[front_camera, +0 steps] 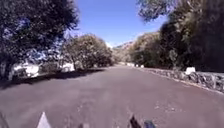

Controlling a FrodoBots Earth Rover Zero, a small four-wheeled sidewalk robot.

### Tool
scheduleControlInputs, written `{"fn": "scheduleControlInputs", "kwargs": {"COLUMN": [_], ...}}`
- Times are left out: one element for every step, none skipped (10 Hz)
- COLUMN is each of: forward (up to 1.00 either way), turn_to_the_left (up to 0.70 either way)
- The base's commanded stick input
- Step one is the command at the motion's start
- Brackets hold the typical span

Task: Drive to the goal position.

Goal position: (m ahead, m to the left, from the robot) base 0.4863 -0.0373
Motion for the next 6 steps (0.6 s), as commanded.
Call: {"fn": "scheduleControlInputs", "kwargs": {"forward": [0.85,0.53,0.21,0.00,0.00,0.00], "turn_to_the_left": [0.00,0.00,0.00,0.00,0.00,0.00]}}
